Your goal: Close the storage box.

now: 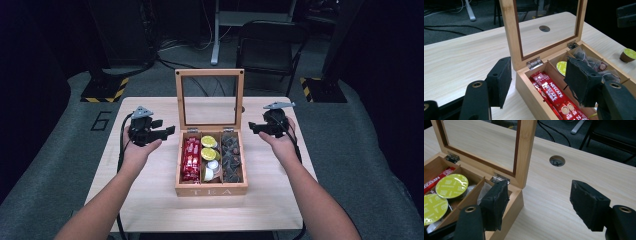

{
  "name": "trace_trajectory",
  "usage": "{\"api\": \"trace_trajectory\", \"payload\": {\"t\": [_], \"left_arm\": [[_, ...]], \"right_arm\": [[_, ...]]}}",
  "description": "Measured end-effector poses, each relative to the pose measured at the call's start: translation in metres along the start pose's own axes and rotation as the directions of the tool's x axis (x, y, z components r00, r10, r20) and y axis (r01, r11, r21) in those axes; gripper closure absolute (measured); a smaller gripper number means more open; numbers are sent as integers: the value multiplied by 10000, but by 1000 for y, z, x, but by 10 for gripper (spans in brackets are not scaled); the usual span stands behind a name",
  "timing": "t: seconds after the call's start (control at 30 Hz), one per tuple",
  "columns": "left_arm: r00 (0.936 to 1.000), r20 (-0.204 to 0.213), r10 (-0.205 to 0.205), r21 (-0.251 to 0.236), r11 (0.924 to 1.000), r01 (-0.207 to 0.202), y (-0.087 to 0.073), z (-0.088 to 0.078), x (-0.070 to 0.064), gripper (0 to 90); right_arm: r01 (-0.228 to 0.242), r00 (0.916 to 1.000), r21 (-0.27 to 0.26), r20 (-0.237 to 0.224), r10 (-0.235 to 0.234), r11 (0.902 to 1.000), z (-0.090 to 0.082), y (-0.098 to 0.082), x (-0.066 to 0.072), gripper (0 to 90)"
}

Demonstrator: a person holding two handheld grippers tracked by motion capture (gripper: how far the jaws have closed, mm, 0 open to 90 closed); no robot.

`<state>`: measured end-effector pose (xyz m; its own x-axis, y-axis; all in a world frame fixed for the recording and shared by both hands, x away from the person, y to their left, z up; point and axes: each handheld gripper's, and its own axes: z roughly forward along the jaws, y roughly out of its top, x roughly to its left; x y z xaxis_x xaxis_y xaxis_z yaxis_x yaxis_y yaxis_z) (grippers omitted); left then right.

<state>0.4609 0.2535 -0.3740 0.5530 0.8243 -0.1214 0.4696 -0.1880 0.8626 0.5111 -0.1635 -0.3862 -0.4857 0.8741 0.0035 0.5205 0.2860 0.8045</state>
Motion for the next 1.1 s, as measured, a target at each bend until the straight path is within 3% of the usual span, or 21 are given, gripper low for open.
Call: {"api": "trace_trajectory", "payload": {"t": [0.07,0.33,0.47,0.63,0.87,1.1], "left_arm": [[10000,10,40,36,10000,-40,0,0,-1,381],[9998,29,195,76,9998,-195,0,-4,-3,381],[10000,3,43,-77,10000,-43,1,-5,-3,381],[10000,-8,93,-35,10000,-93,0,-5,-2,381],[10000,-69,57,-46,10000,-58,1,-7,1,381],[9999,-98,53,-16,10000,-53,-2,-7,1,385]], "right_arm": [[-173,9998,-54,-52,173,9998,0,4,0,305],[44,9997,-177,-231,-48,9998,-3,14,3,328],[215,9994,-284,-265,-222,9994,-7,21,6,368],[109,9996,-369,-255,-118,9993,-7,35,12,383],[-33,9989,-423,-476,13,9991,4,49,17,382],[-187,9986,-122,-502,180,9998,22,49,15,384]]}}
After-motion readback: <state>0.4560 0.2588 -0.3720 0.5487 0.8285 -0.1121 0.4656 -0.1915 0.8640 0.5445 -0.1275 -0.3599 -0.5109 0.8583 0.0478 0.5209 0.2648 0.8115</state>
